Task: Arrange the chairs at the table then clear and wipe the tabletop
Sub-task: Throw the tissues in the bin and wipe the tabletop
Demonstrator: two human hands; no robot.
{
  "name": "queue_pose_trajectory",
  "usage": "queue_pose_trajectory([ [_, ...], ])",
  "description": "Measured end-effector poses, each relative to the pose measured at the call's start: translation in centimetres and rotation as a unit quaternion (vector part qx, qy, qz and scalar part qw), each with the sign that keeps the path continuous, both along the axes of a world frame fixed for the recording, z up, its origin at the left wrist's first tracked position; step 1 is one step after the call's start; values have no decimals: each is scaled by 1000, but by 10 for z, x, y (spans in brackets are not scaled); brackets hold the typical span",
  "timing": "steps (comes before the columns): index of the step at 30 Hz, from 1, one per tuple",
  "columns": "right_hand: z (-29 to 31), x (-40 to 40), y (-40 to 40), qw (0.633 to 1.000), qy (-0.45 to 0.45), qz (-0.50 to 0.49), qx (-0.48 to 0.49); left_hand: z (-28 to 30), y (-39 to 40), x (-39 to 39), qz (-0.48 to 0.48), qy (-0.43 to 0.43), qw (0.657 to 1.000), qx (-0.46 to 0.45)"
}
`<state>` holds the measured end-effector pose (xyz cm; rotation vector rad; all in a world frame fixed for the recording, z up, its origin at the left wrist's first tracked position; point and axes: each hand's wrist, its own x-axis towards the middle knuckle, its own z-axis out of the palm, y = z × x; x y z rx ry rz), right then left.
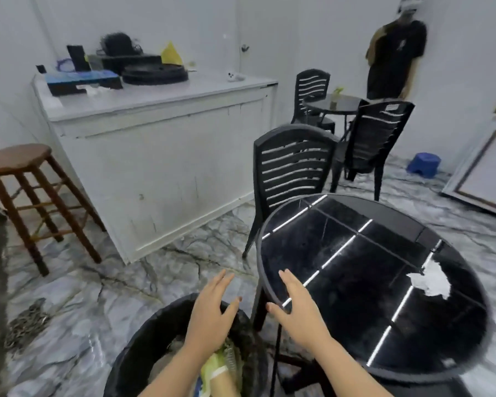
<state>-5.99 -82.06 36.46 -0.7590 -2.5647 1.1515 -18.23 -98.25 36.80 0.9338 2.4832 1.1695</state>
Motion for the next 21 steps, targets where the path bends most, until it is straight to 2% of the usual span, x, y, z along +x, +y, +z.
queue_pose_trajectory([
  [5,13,45,71,993,28,-114,8,10,81,-2,-71,-6,997,36],
  [13,-4,109,192,963,14,-270,-8,-3,216,11,-159,21,987,10],
  [21,-28,144,263,935,21,-355,1,-23,299,20,-188,-11,982,-4],
])
